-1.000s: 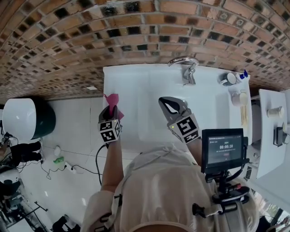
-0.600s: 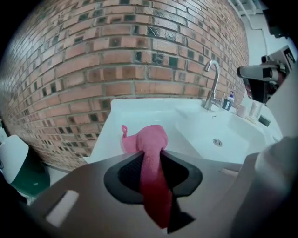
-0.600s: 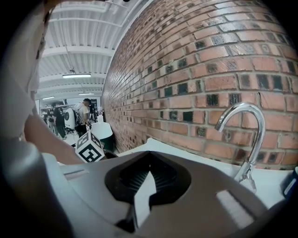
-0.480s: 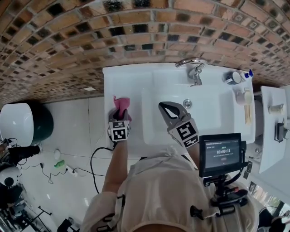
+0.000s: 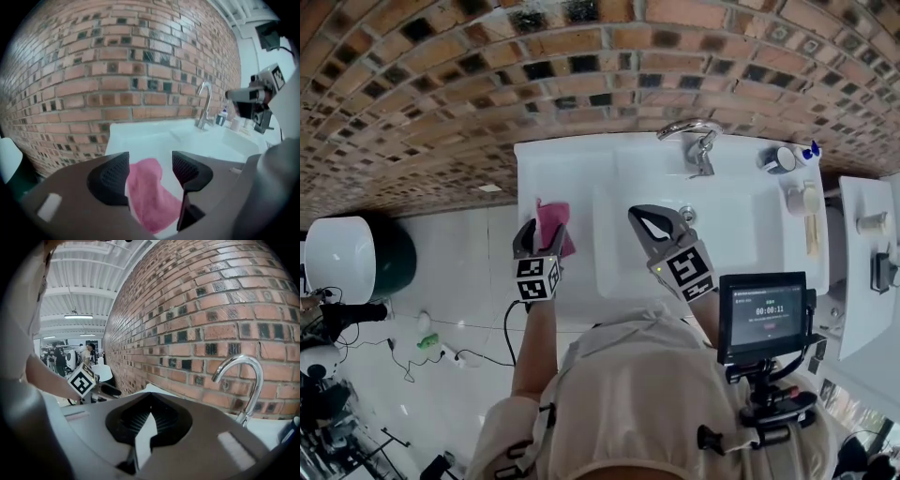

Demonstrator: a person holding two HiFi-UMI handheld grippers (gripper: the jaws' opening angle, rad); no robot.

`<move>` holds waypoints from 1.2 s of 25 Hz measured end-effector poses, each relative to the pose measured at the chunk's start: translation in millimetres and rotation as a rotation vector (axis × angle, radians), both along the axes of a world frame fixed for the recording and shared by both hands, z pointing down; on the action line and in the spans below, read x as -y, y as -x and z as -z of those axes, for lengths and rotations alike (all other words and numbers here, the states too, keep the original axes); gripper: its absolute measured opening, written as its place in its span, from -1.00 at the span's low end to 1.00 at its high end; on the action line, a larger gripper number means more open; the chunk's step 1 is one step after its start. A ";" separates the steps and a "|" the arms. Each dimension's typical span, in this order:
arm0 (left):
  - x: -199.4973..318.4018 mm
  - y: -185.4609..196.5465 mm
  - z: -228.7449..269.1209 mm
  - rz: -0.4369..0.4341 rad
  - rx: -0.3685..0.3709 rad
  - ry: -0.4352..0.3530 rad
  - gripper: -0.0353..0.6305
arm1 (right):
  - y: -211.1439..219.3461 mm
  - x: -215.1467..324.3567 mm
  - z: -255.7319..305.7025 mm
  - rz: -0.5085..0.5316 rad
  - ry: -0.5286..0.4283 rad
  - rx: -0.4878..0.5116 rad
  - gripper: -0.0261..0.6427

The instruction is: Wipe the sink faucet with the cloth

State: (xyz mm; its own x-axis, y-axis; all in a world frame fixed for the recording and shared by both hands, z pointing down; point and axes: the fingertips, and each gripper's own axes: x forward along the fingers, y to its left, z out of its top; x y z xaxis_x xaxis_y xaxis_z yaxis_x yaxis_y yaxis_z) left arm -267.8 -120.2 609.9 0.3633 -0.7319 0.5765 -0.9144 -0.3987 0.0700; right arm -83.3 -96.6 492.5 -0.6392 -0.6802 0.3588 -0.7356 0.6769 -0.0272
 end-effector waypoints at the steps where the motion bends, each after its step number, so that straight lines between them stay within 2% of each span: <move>1: 5.1 -1.4 22.6 0.001 -0.038 -0.061 -0.10 | -2.0 0.4 5.7 0.003 -0.013 -0.001 -0.95; 5: 22.6 -20.6 121.3 -0.043 -0.131 -0.319 -0.17 | -6.8 4.4 32.1 0.011 -0.070 0.015 -0.95; 7: 23.6 -43.1 164.2 -0.081 -0.168 -0.431 -0.46 | -11.7 4.2 46.4 0.010 -0.101 0.022 -0.95; 9: 20.5 -69.2 200.6 -0.132 -0.193 -0.524 -0.87 | -16.7 4.4 60.9 0.012 -0.136 0.023 -0.95; 10: 18.4 -81.9 213.5 -0.160 -0.202 -0.551 -0.89 | -18.8 4.6 67.6 0.014 -0.154 0.023 -0.95; 12: 14.7 -105.6 222.7 -0.219 -0.227 -0.555 -0.89 | -23.4 4.4 78.5 0.017 -0.181 0.022 -0.95; 21: -0.6 -186.2 207.3 -0.390 -0.276 -0.414 -0.89 | -53.9 -5.2 99.2 0.007 -0.226 0.013 -0.95; 30: -15.3 -212.3 221.5 -0.468 -0.288 -0.453 -0.89 | -62.4 -21.3 99.9 0.014 -0.239 0.024 -0.95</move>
